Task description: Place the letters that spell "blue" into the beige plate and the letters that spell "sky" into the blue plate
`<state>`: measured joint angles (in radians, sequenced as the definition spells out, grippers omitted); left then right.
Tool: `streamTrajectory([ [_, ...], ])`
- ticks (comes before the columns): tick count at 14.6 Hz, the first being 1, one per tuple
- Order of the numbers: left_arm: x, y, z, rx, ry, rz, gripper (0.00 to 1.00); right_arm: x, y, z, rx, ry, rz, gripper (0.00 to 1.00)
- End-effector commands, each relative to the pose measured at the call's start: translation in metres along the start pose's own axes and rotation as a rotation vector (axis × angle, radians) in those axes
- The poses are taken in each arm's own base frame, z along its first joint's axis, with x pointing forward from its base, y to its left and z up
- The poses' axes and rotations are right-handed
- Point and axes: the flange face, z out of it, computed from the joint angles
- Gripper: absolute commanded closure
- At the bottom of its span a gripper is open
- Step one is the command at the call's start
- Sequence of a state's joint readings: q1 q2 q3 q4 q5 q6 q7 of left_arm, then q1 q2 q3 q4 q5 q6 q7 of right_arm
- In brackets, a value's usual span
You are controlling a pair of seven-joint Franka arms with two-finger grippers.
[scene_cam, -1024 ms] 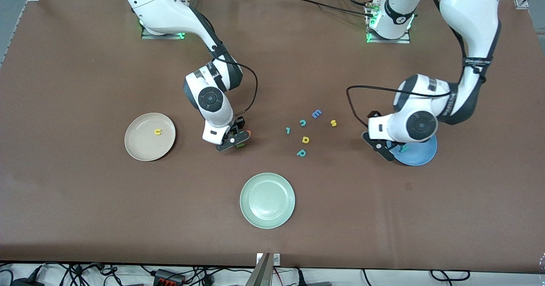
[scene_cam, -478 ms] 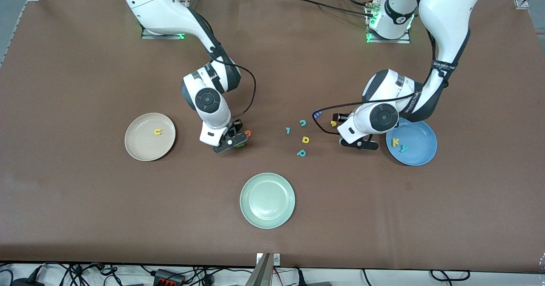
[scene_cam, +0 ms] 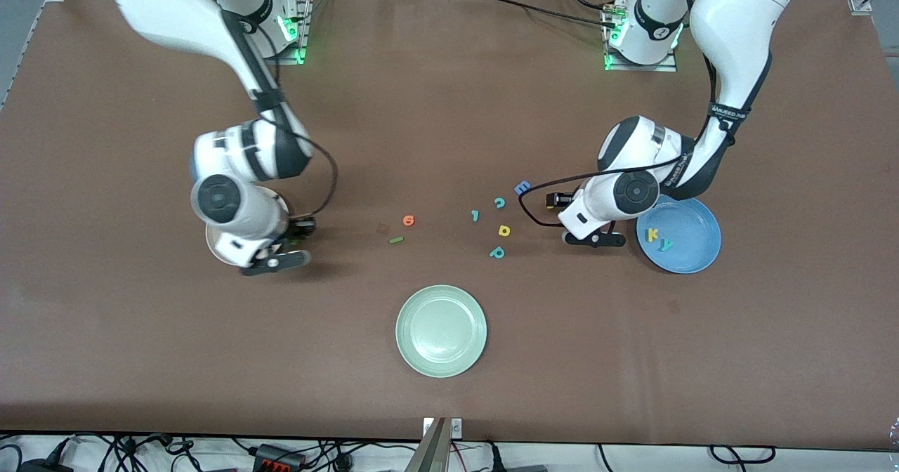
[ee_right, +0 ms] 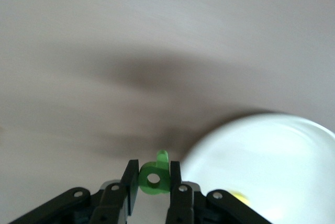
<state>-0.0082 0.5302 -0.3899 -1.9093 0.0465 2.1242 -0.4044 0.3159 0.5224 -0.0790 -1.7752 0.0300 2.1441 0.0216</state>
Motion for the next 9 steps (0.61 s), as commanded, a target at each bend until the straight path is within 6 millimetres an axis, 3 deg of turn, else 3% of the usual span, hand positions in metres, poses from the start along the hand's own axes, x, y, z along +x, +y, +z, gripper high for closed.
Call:
streamTrajectory([
  [1, -0.001, 0.008, 0.014, -0.007, -0.032, 0.003, 0.0, -0.03, 0.061, 0.015, 0.023, -0.069, -0.002, 0.8],
  [3, -0.007, 0.021, 0.025, -0.016, -0.003, -0.025, 0.0, -0.047, 0.093, 0.031, 0.038, -0.104, 0.037, 0.8],
  [6, -0.025, 0.06, 0.042, 0.022, 0.039, -0.083, 0.0, -0.059, 0.111, 0.047, 0.044, -0.123, 0.068, 0.78],
  [8, -0.023, 0.054, 0.045, 0.089, 0.08, -0.065, 0.0, -0.055, 0.112, 0.061, 0.041, -0.1, 0.069, 0.75],
  [9, -0.023, 0.05, 0.047, 0.076, 0.096, -0.078, 0.0, -0.053, 0.112, 0.065, 0.039, -0.091, 0.066, 0.56],
])
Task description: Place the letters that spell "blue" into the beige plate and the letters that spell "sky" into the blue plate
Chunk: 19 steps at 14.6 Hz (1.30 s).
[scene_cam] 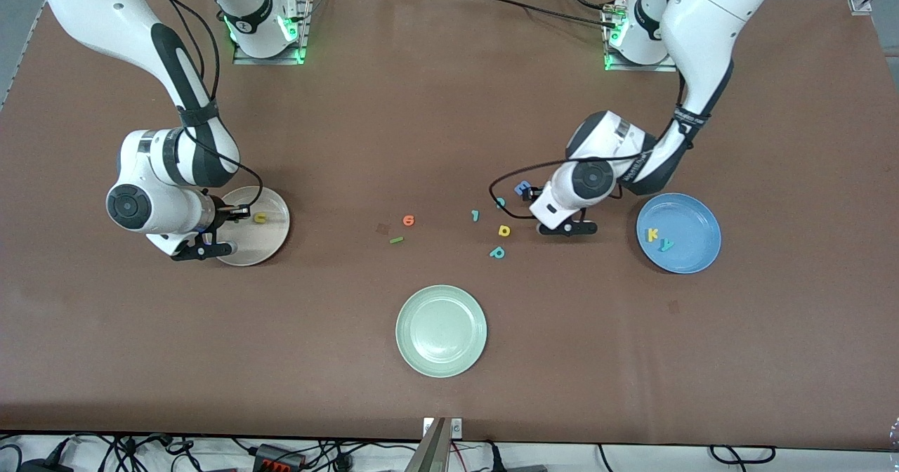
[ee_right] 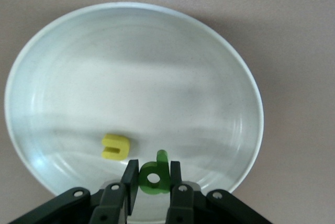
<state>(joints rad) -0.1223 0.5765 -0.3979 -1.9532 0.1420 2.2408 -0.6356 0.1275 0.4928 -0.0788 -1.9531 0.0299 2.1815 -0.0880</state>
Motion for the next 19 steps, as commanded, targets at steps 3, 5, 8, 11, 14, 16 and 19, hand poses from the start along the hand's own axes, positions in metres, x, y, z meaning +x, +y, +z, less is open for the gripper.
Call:
streamTrajectory([
  [3, 0.002, -0.03, 0.024, -0.09, 0.131, -0.058, 0.09, 0.002, -0.003, -0.005, -0.005, 0.043, -0.019, 0.0],
  [5, 0.0, -0.037, 0.03, -0.113, 0.153, -0.069, 0.36, 0.007, -0.016, -0.028, -0.004, 0.081, -0.042, 0.0],
  [8, -0.001, -0.037, 0.028, -0.113, 0.153, -0.073, 0.52, 0.021, -0.082, -0.06, -0.011, 0.15, -0.15, 0.0],
  [11, -0.002, -0.036, 0.03, -0.113, 0.148, -0.089, 0.52, 0.027, -0.153, -0.067, -0.036, 0.186, -0.337, 0.0],
  [14, -0.009, -0.021, 0.03, -0.12, 0.143, -0.149, 0.52, 0.037, -0.206, -0.077, -0.072, 0.22, -0.624, 0.0],
  [16, -0.011, -0.02, 0.031, -0.126, 0.135, -0.159, 0.52, 0.042, -0.227, -0.068, -0.094, 0.21, -0.853, 0.0],
  [19, -0.01, -0.023, 0.033, -0.124, 0.13, -0.164, 0.52, 0.023, -0.285, -0.061, -0.138, 0.186, -1.111, 0.0],
])
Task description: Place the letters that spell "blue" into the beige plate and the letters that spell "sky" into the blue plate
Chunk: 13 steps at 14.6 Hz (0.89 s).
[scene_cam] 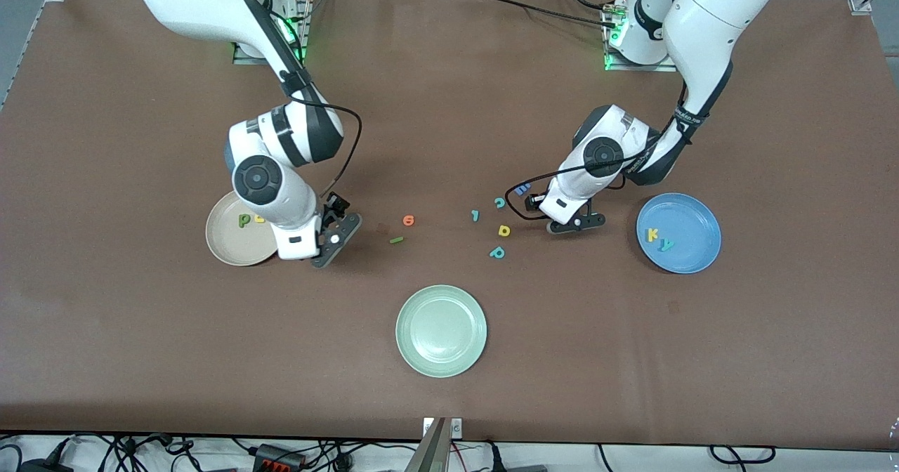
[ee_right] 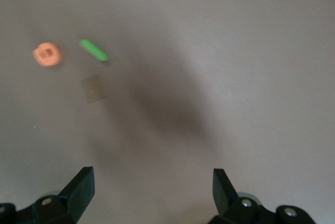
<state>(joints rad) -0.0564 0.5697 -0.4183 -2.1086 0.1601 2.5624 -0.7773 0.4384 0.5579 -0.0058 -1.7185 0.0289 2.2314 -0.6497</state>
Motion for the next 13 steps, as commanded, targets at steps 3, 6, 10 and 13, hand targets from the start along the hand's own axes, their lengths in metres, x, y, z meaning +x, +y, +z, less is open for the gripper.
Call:
streamTrajectory([
  [3, -0.005, -0.005, 0.004, 0.012, 0.002, 0.003, 0.72, 0.038, -0.049, 0.015, -0.041, -0.053, -0.342, 0.0],
  [6, -0.001, -0.007, 0.0, 0.027, -0.007, 0.004, 0.87, 0.044, -0.052, 0.025, -0.092, -0.061, -0.405, 0.02],
  [10, 0.008, -0.006, -0.017, 0.05, -0.009, 0.012, 0.88, 0.058, -0.06, 0.042, -0.139, -0.011, -0.492, 0.3],
  [13, 0.035, -0.004, -0.062, 0.147, -0.076, 0.039, 0.87, 0.063, -0.07, 0.048, -0.137, -0.01, -0.507, 0.39],
])
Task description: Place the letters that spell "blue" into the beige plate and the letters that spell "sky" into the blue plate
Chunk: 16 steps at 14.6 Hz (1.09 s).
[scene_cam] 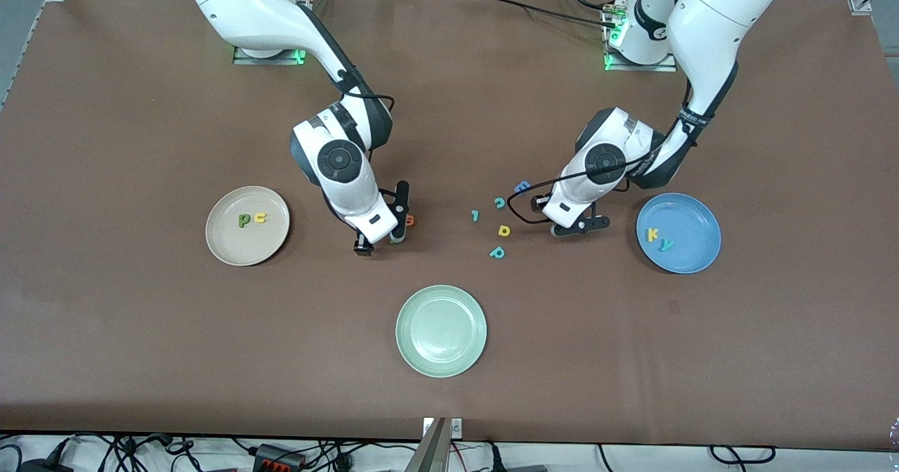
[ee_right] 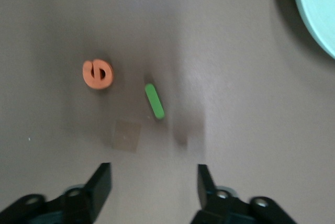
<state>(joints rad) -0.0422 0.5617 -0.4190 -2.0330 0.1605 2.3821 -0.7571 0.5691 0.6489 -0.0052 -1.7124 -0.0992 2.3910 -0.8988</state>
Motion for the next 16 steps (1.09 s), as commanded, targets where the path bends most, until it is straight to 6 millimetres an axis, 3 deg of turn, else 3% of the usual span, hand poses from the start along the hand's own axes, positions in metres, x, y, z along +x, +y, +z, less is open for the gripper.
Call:
streamTrajectory([
  [1, 0.027, -0.01, -0.061, 0.105, -0.046, 0.047, 0.86, 0.01, -0.003, 0.005, -0.016, -0.002, -0.044, 0.42],
  [3, 0.048, -0.035, -0.086, 0.137, -0.101, 0.098, 0.85, 0.02, -0.01, 0.013, -0.018, 0.002, -0.064, 0.45],
  [5, 0.077, -0.085, -0.1, 0.12, -0.136, 0.18, 0.85, 0.031, -0.017, 0.015, -0.029, 0.013, -0.083, 0.48],
  [9, 0.118, -0.191, -0.091, 0.114, -0.166, 0.261, 0.8, 0.036, -0.019, 0.021, -0.037, 0.019, -0.091, 0.49],
  [10, 0.121, -0.203, -0.082, 0.104, -0.181, 0.272, 0.71, 0.036, -0.019, 0.023, -0.039, 0.021, -0.093, 0.49],
  [11, 0.124, -0.211, -0.082, 0.099, -0.184, 0.268, 0.39, 0.037, -0.017, 0.023, -0.054, 0.031, -0.094, 0.49],
  [12, 0.124, -0.213, -0.082, 0.096, -0.187, 0.264, 0.0, 0.037, -0.017, 0.025, -0.06, 0.036, -0.095, 0.49],
  [15, 0.123, -0.201, -0.094, 0.099, -0.166, 0.278, 0.0, 0.038, -0.016, 0.034, -0.078, 0.05, -0.096, 0.5],
  [16, 0.126, -0.198, -0.108, 0.099, -0.145, 0.28, 0.0, 0.038, -0.016, 0.036, -0.08, 0.053, -0.096, 0.5],
])
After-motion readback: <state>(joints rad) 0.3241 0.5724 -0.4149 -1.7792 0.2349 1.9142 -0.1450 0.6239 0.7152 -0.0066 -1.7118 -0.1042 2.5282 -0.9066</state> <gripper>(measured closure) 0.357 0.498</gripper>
